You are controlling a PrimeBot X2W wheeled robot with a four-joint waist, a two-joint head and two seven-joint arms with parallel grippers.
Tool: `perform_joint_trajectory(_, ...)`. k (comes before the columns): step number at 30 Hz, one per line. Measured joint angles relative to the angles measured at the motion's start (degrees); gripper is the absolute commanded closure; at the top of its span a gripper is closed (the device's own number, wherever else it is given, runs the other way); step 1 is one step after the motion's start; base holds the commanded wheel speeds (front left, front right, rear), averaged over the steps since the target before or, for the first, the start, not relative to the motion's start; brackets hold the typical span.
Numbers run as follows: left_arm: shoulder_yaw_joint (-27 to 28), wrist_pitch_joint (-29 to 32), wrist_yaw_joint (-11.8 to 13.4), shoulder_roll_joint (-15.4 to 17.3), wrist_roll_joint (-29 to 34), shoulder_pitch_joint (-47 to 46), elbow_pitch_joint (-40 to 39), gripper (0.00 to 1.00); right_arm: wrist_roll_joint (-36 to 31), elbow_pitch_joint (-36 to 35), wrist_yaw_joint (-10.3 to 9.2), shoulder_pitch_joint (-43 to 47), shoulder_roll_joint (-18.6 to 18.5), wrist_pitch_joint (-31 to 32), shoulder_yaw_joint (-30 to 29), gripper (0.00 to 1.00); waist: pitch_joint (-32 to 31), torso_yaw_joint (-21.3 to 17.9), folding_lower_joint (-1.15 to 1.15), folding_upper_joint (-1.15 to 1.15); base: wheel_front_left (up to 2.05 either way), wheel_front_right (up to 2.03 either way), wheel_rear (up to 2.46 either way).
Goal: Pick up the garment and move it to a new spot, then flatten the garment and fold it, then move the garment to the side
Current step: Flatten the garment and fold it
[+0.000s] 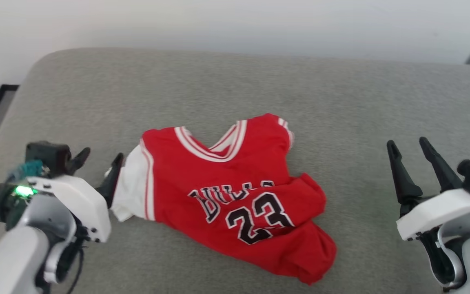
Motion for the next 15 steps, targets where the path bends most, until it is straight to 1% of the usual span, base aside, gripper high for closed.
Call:
perform_joint_trajectory(3, -0.34, -5.69, 0.53, -2.05, 2.00, 1.52, -0.43, 0.00, 1.04, 2.11, 0.00, -1.71, -1.81, 1.83, 1.90, 0.00, -0.23, 2.32, 0.00, 0.00, 0.00, 0.00, 0.00)
perform_joint_trajectory(6, -0.22, -11.05, 1.90, -4.66, 2.92, 2.99, -0.37, 0.00, 2.25, 4.34, 0.00, -3.95, -3.68, 3.81, 4.28, 0.00, -0.26, 4.59, 0.00, 0.00, 0.00, 0.00, 0.00)
perform_joint_trajectory(8, -0.59, -13.84, 2.19, -6.14, 3.47, 4.05, 0.04, 0.00, 3.25, 5.79, 0.00, -5.63, -4.98, 4.94, 6.02, 0.00, -0.13, 6.08, 0.00, 0.00, 0.00, 0.00, 0.00)
perform_joint_trajectory(10, -0.80, -16.31, 2.34, -7.56, 3.75, 4.85, 0.62, 0.00, 3.14, 7.08, 0.01, -7.30, -7.05, 5.94, 8.00, 0.00, 0.09, 7.56, 0.00, 0.00, 0.00, 0.00, 0.00)
perform_joint_trajectory(15, -0.93, -22.43, 2.52, -10.61, 4.23, 5.87, 2.63, 0.00, 6.58, 11.98, 0.01, -11.71, -9.39, 9.76, 11.72, 0.00, 0.94, 11.19, 0.00, 0.00, 0.00, 0.00, 0.00)
